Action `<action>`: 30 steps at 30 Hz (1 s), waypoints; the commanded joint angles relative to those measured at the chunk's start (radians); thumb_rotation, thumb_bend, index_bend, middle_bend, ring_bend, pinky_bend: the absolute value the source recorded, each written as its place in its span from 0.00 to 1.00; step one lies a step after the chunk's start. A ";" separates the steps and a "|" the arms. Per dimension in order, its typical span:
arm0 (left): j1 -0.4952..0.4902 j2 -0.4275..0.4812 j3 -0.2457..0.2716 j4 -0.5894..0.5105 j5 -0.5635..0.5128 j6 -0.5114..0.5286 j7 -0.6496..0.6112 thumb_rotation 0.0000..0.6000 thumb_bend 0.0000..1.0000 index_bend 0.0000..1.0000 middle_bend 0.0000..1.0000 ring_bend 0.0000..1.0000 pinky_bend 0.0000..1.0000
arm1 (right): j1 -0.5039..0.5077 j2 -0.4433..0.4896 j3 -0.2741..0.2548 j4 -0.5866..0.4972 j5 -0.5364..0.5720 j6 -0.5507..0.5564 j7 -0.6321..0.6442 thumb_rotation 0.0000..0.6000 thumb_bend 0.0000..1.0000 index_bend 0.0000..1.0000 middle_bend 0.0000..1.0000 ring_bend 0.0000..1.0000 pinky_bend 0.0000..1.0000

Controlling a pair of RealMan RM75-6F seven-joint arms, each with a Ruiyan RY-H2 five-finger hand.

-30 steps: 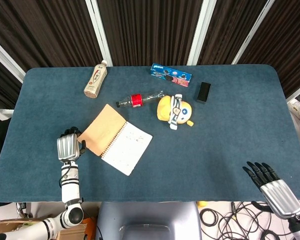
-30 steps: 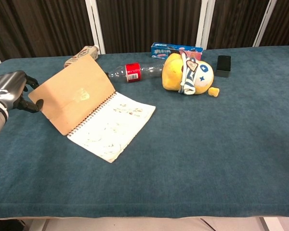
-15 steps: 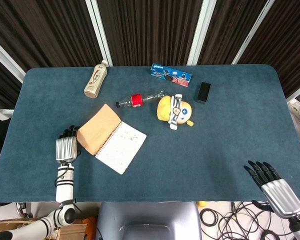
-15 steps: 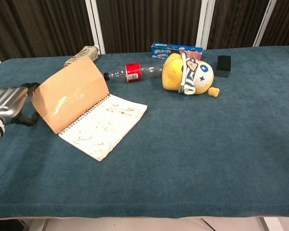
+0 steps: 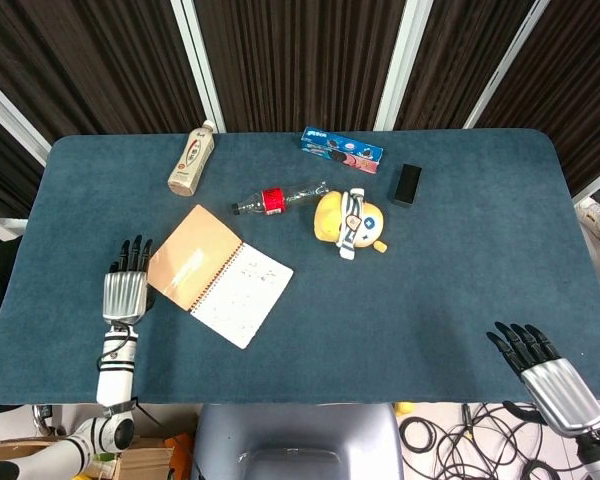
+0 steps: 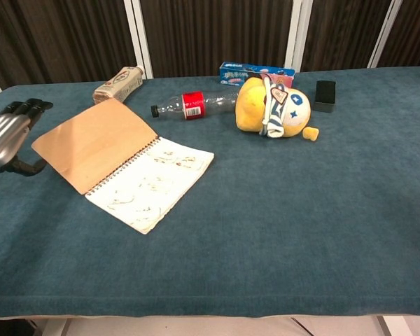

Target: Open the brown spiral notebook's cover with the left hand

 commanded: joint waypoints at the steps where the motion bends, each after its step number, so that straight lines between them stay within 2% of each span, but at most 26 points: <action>1: 0.000 0.007 0.000 0.033 0.025 0.047 0.016 1.00 0.36 0.00 0.00 0.00 0.35 | 0.001 0.000 0.001 -0.002 0.002 -0.003 -0.002 1.00 0.02 0.00 0.00 0.00 0.07; 8: 0.023 0.047 0.031 0.030 0.097 0.126 -0.074 1.00 0.37 0.00 0.00 0.01 0.35 | 0.000 -0.003 0.003 -0.005 0.008 -0.007 -0.012 1.00 0.02 0.00 0.00 0.00 0.07; 14: 0.072 0.182 0.112 -0.119 0.225 0.234 -0.118 1.00 0.37 0.02 0.00 0.06 0.34 | -0.004 -0.008 0.010 -0.006 0.017 0.001 -0.017 1.00 0.02 0.00 0.00 0.00 0.07; 16: 0.101 0.259 0.157 -0.218 0.282 0.273 -0.116 1.00 0.37 0.03 0.00 0.08 0.34 | -0.007 -0.010 0.012 -0.005 0.019 0.007 -0.018 1.00 0.02 0.00 0.00 0.00 0.07; 20: 0.180 0.447 0.302 -0.462 0.410 0.325 -0.135 1.00 0.37 0.03 0.00 0.08 0.33 | -0.015 -0.018 0.016 0.003 0.014 0.030 -0.019 1.00 0.02 0.00 0.00 0.00 0.07; 24: 0.277 0.559 0.431 -0.603 0.463 0.350 -0.093 1.00 0.37 0.03 0.00 0.04 0.33 | -0.025 -0.029 0.018 0.015 0.004 0.054 -0.019 1.00 0.02 0.00 0.00 0.00 0.07; 27: 0.333 0.599 0.482 -0.677 0.473 0.357 -0.032 1.00 0.37 0.00 0.00 0.00 0.31 | -0.031 -0.040 0.021 0.023 0.002 0.068 -0.023 1.00 0.02 0.00 0.00 0.00 0.07; 30: 0.352 0.611 0.500 -0.662 0.523 0.374 -0.052 1.00 0.37 0.00 0.00 0.00 0.32 | -0.035 -0.050 0.026 0.029 0.005 0.076 -0.030 1.00 0.02 0.00 0.00 0.00 0.07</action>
